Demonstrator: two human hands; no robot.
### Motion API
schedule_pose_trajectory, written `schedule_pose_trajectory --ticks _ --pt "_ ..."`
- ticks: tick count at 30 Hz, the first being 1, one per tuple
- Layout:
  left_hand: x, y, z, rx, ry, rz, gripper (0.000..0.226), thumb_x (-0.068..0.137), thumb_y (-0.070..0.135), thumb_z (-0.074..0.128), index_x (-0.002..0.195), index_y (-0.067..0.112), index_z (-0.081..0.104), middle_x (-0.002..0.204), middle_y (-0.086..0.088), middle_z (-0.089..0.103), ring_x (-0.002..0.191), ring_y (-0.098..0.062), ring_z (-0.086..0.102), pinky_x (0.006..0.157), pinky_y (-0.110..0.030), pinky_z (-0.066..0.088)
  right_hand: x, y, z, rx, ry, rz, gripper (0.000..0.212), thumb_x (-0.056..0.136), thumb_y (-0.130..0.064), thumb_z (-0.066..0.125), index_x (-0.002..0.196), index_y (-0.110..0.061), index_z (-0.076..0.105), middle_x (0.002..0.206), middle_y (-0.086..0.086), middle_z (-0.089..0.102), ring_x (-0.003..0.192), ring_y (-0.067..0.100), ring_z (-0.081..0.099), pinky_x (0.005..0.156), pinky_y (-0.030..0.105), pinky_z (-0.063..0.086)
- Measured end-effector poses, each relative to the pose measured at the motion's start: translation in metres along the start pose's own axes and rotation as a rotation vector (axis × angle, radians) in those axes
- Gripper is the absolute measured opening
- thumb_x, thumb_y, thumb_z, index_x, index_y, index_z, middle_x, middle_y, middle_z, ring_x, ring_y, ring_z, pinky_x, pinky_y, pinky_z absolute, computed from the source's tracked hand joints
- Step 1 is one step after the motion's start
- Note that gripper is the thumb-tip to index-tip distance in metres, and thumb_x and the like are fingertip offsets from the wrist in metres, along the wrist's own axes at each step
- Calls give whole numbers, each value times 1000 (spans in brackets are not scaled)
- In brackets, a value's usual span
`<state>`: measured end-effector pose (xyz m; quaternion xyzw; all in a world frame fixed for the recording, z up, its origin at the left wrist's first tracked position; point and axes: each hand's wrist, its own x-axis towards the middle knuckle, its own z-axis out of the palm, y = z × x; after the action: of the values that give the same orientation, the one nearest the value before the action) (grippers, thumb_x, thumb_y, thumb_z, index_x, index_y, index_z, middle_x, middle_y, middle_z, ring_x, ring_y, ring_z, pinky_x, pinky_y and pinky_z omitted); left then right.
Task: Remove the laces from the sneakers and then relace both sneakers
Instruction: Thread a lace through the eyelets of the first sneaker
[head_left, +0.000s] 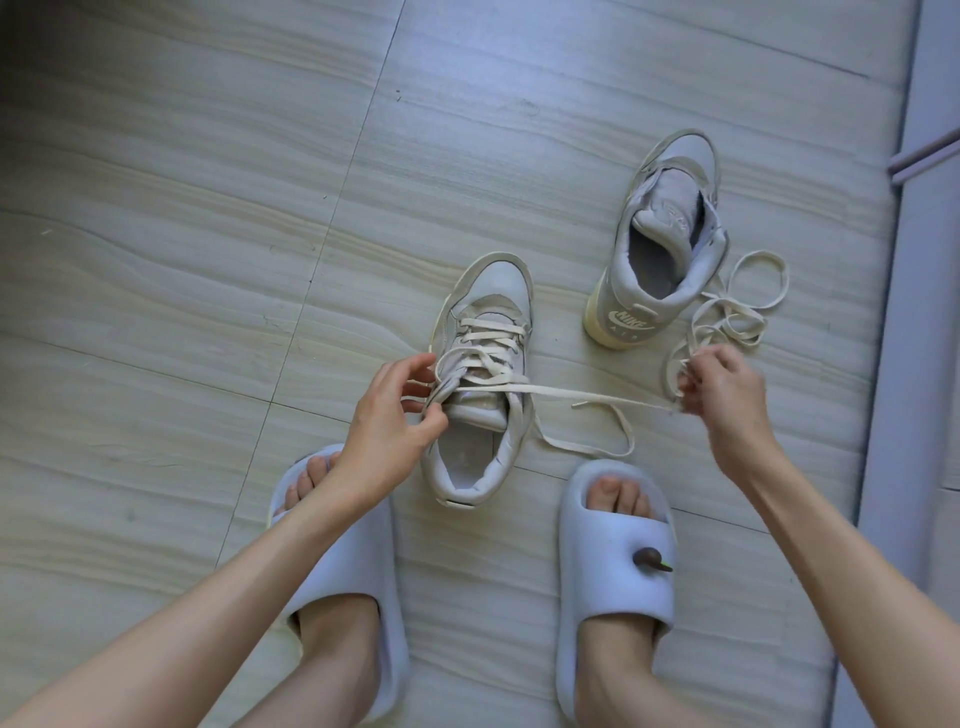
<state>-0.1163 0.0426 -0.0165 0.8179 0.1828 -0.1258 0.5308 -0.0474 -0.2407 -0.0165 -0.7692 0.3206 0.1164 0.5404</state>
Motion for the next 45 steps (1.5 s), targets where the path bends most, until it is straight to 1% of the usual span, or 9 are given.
schedule_pose_trajectory --ticks 6,10,14,20,25,33,39,41,45 --pt "-2 2 0 68 25 25 44 81 -3 58 121 13 56 105 1 58 90 -10 59 87 -20 45 7 21 -24 -684 29 -348 10 86 -8 51 76 -8 54 61 2 51 64 27 48 58 27 22" --pt "-2 2 -2 145 0 8 39 81 3 57 115 20 60 105 6 58 87 -8 59 88 -29 49 -4 26 -9 -839 -247 -356 15 90 -15 53 90 -10 68 82 9 68 91 31 58 80 35 39" --pt "-1 2 -8 216 -60 24 38 82 13 58 109 38 58 100 18 55 84 1 57 83 -32 52 -20 15 15 -1057 -527 -423 34 94 -49 36 81 -36 65 64 -10 55 102 23 46 84 34 22" --pt "-3 5 -8 252 -187 60 40 85 16 59 120 36 56 109 11 50 89 -5 57 83 -42 52 -36 -10 58 -948 -527 -573 54 82 -68 26 65 -25 54 64 -12 49 81 14 38 73 33 23" --pt "-8 3 -5 257 -190 162 40 88 12 60 126 22 57 110 -1 48 89 -13 57 82 -40 53 -45 -18 74 -723 -603 -483 39 89 -42 56 58 -22 43 58 -6 46 59 12 43 57 27 30" --pt "-5 -4 1 283 -157 146 44 89 15 55 130 30 51 105 8 45 85 -5 57 80 -5 37 -66 -18 52 -455 -552 -208 31 89 -25 59 61 -13 59 86 10 71 91 25 66 87 46 50" --pt "-3 -2 10 234 -119 126 46 88 14 53 129 34 50 104 7 39 83 2 53 81 -30 53 -72 -20 37 -331 -825 -143 32 91 -5 56 59 -3 50 111 -8 65 122 -19 37 96 15 38" --pt "-3 -1 10 221 -118 118 46 88 14 53 129 35 50 105 7 38 83 4 53 80 -34 54 -69 -19 34 -278 -864 -118 32 90 -3 56 59 -2 50 112 -17 59 128 -13 36 100 16 36" --pt "-1 0 7 195 -102 104 45 88 15 53 129 33 51 106 8 42 81 4 56 80 -35 55 -66 -14 37 6 -898 12 34 90 5 49 57 -4 49 142 7 46 136 9 37 115 35 28"
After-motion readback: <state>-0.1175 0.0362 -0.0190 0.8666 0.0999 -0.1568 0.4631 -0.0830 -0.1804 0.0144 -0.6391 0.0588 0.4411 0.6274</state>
